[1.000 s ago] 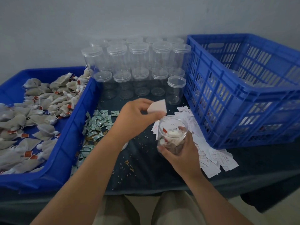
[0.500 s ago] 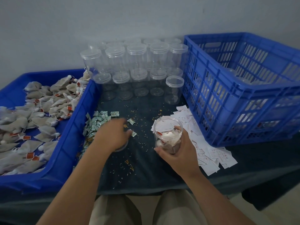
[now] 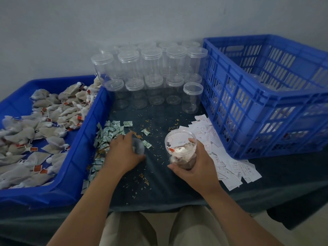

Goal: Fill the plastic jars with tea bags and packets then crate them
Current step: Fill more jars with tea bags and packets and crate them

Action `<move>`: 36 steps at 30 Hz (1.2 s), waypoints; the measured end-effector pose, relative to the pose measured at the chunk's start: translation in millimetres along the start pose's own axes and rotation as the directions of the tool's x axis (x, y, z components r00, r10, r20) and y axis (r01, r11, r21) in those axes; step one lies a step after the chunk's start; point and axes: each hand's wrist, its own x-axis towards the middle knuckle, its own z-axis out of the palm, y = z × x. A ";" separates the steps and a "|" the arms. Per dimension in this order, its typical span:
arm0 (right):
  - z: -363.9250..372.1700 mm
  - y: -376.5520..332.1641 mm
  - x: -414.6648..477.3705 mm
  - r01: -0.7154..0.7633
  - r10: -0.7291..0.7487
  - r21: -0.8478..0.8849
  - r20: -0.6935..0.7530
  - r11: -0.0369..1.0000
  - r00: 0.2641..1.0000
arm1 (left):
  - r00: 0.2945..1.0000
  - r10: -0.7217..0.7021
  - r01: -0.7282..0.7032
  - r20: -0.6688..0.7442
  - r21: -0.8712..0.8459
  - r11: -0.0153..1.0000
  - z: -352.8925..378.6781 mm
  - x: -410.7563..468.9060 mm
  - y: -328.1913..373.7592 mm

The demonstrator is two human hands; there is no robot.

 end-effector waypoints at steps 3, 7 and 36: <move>0.0 -1.4 0.3 0.015 -0.015 0.000 0.016 1.000 1.000 | 0.995 0.048 -0.082 -0.086 -0.457 0.886 -11.4 -11.4 12.2; 1.0 -0.2 1.0 0.036 -0.036 0.008 0.037 0.999 0.999 | 1.000 0.011 0.016 0.018 -0.980 0.200 -37.5 -29.3 41.9; 7.9 9.8 4.9 0.141 -0.111 -0.194 0.157 0.971 0.981 | 0.864 0.504 -0.494 -0.005 0.187 0.849 -7.7 -49.1 134.9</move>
